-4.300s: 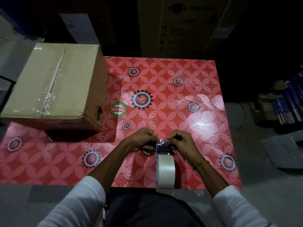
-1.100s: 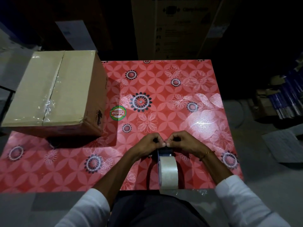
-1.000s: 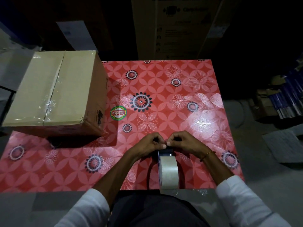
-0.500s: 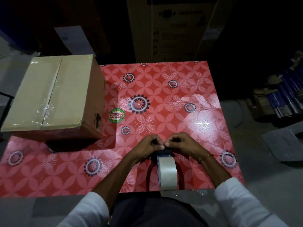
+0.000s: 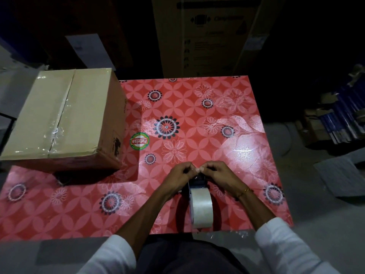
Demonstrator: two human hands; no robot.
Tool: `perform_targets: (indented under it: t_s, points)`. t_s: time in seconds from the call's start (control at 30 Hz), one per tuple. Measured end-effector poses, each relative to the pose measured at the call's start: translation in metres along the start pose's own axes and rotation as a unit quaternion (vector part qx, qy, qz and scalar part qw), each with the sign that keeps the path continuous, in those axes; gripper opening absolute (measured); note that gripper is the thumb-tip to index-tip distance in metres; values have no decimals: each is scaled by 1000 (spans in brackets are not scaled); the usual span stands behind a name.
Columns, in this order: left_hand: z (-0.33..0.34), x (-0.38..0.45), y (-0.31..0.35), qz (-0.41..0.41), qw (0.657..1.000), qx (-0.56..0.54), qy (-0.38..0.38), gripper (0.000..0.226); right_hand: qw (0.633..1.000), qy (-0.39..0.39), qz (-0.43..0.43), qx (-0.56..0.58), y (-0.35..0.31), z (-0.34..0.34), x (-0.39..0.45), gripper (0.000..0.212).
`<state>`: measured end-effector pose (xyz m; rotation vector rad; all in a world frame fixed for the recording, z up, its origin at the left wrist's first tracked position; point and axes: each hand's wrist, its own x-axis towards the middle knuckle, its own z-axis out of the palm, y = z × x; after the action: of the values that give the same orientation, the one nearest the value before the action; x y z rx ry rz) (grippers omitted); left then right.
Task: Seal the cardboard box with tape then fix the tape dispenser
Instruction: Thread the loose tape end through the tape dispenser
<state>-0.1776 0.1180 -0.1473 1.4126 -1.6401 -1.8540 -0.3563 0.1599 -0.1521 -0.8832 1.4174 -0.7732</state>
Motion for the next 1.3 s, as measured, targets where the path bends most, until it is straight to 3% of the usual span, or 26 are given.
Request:
perform_targets:
  t_s: [0.37, 0.43, 0.57, 0.87, 0.97, 1.1, 1.2, 1.3]
  points:
    - [7, 3, 1, 0, 998, -42, 44, 21, 998, 20, -40, -44, 0, 2, -2, 13]
    - [4, 4, 8, 23, 998, -43, 35, 19, 999, 30, -37, -12, -2, 2, -6, 9]
    - [-3, 10, 32, 67, 997, -20, 14, 20, 992, 20, 39, 117, -3, 5, -18, 49]
    - [-10, 11, 69, 49, 991, -124, -22, 18, 968, -2, 75, 241, -15, 7, -35, 55]
    - [-15, 12, 67, 28, 980, -196, -9, 16, 975, 3, 38, 220, -20, 7, -29, 54]
    - [-31, 13, 64, -35, 937, -348, 6, 37, 994, 21, 13, 107, -28, 5, -27, 60]
    - [-40, 16, 62, -104, 956, -236, 137, 37, 998, 42, -6, 42, -24, 1, -22, 66]
    - [-42, 9, 69, -178, 964, -163, 116, 46, 997, 66, -49, -16, -23, -4, -14, 56]
